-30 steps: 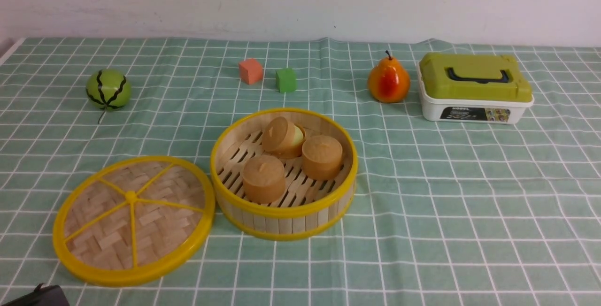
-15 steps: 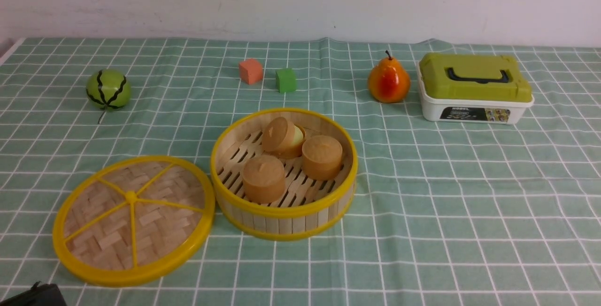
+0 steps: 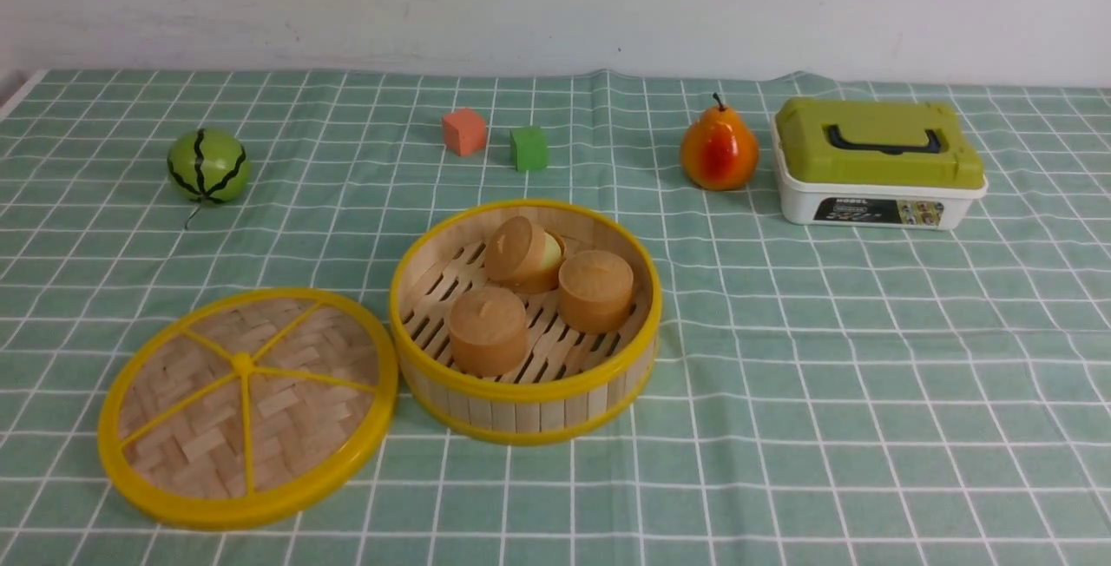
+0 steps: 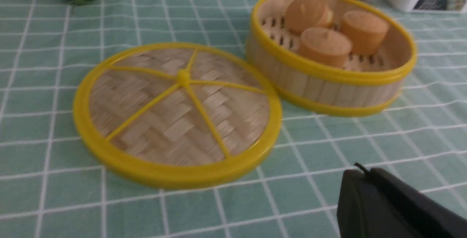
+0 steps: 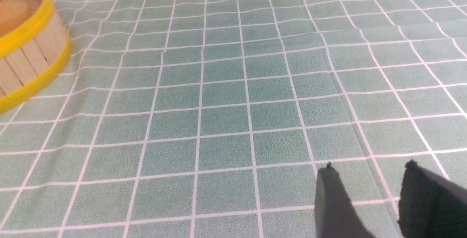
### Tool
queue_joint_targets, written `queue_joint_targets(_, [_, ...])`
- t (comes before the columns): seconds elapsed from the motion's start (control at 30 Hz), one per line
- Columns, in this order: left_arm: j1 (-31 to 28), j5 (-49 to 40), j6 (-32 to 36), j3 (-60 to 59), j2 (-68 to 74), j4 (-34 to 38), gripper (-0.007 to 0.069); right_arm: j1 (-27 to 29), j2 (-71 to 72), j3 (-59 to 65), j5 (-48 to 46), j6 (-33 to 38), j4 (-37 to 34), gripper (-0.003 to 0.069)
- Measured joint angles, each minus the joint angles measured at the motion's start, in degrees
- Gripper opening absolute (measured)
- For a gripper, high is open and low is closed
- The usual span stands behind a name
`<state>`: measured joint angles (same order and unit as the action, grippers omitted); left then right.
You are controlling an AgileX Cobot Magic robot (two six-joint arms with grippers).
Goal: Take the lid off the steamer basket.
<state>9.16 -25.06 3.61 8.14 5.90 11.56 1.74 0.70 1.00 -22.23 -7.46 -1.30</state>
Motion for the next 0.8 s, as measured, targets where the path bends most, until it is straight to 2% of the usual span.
queue_joint_targets(0.13, [0.0, 6.6, -12.0, -6.7, -3.2, -9.9, -0.0011, 0.0, 0.0, 0.0, 0.0, 0.0, 0.0, 0.0241])
queue_joint_targets(0.23, [0.0, 9.0, -16.2, -9.3, -5.3, -12.6, -0.0009, 0.0, 0.0, 0.0, 0.0, 0.0, 0.0, 0.0241])
queue_joint_targets(0.47, [-0.3, 5.9, -18.1, -9.6, -6.5, -15.0, -0.0004, 0.0, 0.0, 0.0, 0.0, 0.0, 0.0, 0.0241])
queue_joint_targets(0.63, [-3.0, 4.7, -18.5, -9.8, -6.5, -15.5, -0.0001, 0.0, 0.0, 0.0, 0.0, 0.0, 0.0, 0.0241])
queue_joint_targets(0.8, [-3.3, 4.3, -21.9, -9.8, -6.5, -15.4, 0.0001, 0.0, 0.0, 0.0, 0.0, 0.0, 0.0, 0.0241])
